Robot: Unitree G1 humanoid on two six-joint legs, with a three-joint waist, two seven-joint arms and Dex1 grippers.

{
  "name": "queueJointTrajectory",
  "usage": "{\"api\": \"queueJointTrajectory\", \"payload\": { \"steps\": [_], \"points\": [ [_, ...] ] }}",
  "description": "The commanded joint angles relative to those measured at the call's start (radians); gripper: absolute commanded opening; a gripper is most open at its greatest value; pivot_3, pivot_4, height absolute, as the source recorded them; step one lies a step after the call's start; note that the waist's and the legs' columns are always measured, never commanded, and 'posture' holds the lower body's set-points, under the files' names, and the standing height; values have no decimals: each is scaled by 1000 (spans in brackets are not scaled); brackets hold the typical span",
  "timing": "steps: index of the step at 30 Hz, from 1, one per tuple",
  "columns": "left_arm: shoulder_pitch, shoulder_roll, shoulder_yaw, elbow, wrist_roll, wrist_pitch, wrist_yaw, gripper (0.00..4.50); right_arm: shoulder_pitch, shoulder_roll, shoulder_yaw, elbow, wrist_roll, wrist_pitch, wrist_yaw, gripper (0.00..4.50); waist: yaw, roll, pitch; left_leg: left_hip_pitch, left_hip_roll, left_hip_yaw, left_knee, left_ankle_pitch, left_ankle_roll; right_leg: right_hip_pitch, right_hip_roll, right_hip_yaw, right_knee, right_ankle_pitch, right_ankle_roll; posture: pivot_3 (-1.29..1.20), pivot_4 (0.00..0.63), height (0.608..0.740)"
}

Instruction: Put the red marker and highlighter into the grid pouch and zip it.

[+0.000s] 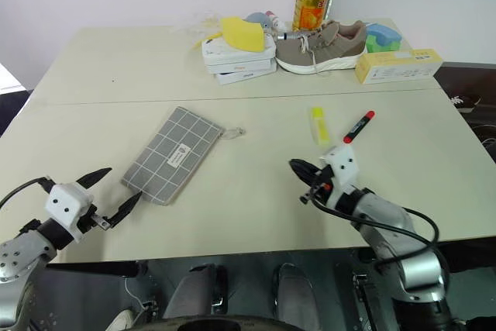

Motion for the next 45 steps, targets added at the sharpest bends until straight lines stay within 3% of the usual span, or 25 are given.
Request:
{"api": "queueJointTrajectory", "payload": {
  "steps": [1,9,16,20,29,45],
  "points": [
    [-16,29,-40,21,58,-76,-18,4500,-152,64,131,43,-108,17,-87,44,-2,0,0,-1,0,0,0,0,0,-1,0,0,0,0,-1,0,150,740],
    [-27,53,-74,72,92,-129,-19,4500,-493,307,356,373,-271,60,-175,44,-7,0,0,-1,0,1,-1,0,0,-2,1,0,2,2,2,0,150,740],
    [-8,70,-50,62,76,-156,-27,4500,-621,469,384,675,-338,66,-227,44,-14,0,0,-1,0,1,0,0,0,-2,0,0,5,3,3,0,150,740],
    [20,88,-16,27,29,-115,-37,4500,-637,503,351,779,-334,104,-236,44,-26,0,0,-1,0,1,0,0,0,-3,0,0,7,3,3,0,150,740],
    [119,153,50,16,4,-140,-112,4500,-632,532,315,784,-330,111,-219,44,-26,0,0,0,1,1,0,0,0,-8,1,0,14,2,2,0,150,740],
    [-80,128,-175,160,371,-387,64,4500,-631,558,311,763,-339,114,-221,44,-22,1,0,-1,1,3,-1,0,0,-9,0,1,15,2,2,0,150,740]
  ]
}}
